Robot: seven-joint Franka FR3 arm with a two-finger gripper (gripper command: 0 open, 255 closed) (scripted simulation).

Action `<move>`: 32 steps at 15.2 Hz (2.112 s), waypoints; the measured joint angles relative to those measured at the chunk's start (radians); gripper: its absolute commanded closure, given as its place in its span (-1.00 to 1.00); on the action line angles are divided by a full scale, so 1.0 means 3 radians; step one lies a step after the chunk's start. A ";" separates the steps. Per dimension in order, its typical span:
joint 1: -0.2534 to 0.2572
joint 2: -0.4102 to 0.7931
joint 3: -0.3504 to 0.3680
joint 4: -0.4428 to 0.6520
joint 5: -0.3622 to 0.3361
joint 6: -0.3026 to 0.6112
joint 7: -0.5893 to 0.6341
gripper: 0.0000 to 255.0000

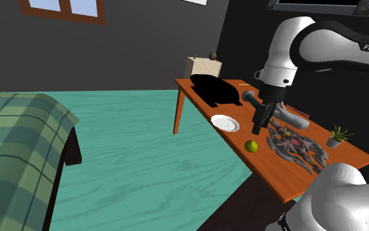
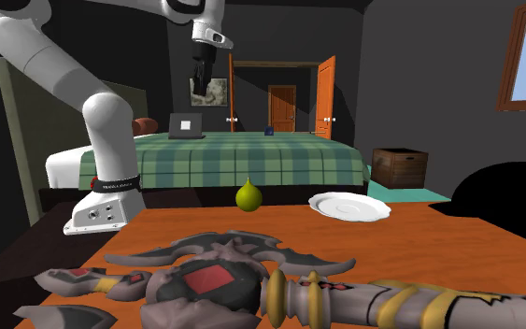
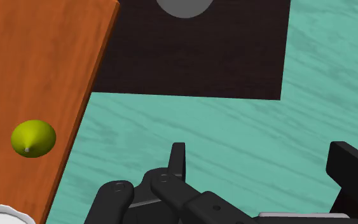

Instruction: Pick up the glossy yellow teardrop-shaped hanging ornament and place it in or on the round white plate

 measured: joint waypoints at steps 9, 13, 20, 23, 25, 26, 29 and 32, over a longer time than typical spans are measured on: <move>-0.0197 -0.0315 -0.0328 -0.0729 -0.0431 0.0717 -0.0455 -1.00; -0.0341 -0.0342 -0.0564 -0.1044 -0.0693 0.1201 -0.0717 -1.00; -0.0612 -0.0077 -0.1083 -0.1429 -0.1155 0.2211 -0.1192 -1.00; -0.0697 0.0195 -0.1358 -0.1461 -0.1320 0.2683 -0.1428 -1.00; -0.0698 0.0471 -0.1553 -0.1480 -0.1395 0.3084 -0.1568 -1.00; -0.0700 0.0588 -0.1658 -0.1479 -0.1423 0.3261 -0.1656 -1.00; -0.0610 0.1016 -0.2047 -0.1402 -0.1408 0.3792 -0.1996 -1.00; -0.0370 0.1376 -0.2371 -0.1309 -0.1236 0.4204 -0.2274 -1.00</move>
